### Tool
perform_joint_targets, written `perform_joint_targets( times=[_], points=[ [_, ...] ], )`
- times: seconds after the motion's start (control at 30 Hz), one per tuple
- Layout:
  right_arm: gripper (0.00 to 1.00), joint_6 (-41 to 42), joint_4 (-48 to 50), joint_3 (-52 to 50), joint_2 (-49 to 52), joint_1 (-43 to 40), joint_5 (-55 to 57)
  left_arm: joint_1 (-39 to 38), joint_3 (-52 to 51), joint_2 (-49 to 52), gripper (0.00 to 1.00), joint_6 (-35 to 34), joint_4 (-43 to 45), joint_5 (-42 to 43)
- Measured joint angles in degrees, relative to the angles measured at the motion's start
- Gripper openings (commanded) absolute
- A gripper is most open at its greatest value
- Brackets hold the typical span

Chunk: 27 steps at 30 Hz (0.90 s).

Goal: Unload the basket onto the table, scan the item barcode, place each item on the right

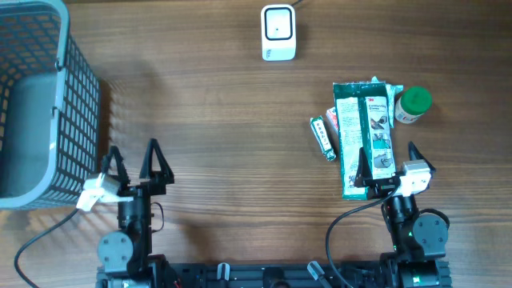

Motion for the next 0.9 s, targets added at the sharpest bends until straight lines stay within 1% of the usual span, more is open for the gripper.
perform_joint_targets(
  times=[0.13, 0.27, 0.3, 0.43, 0.53, 0.7, 0.9],
  points=[
    [1.00, 0.0, 0.0, 0.0, 0.0, 0.0, 0.0, 0.0, -0.3, 0.0, 1.00, 1.7, -7.2, 0.0],
    [1.00, 0.0, 0.0, 0.0, 0.0, 0.0, 0.0, 0.0, -0.3, 0.0, 1.00, 7.1, -13.6, 0.0],
    [1.00, 0.0, 0.0, 0.0, 0.0, 0.0, 0.0, 0.0, -0.3, 0.0, 1.00, 9.7, -14.2, 0.1],
    [1.00, 0.0, 0.0, 0.0, 0.0, 0.0, 0.0, 0.0, -0.3, 0.0, 1.00, 21.0, -14.1, 2.1],
    [1.00, 0.0, 0.0, 0.0, 0.0, 0.0, 0.0, 0.0, -0.3, 0.0, 1.00, 26.7, -14.1, 3.1],
    [1.00, 0.0, 0.0, 0.0, 0.0, 0.0, 0.0, 0.0, -0.3, 0.0, 1.00, 31.2, -13.9, 3.8],
    [1.00, 0.0, 0.0, 0.0, 0.0, 0.0, 0.0, 0.0, -0.3, 0.0, 1.00, 32.8, -13.9, 4.2]
  ],
)
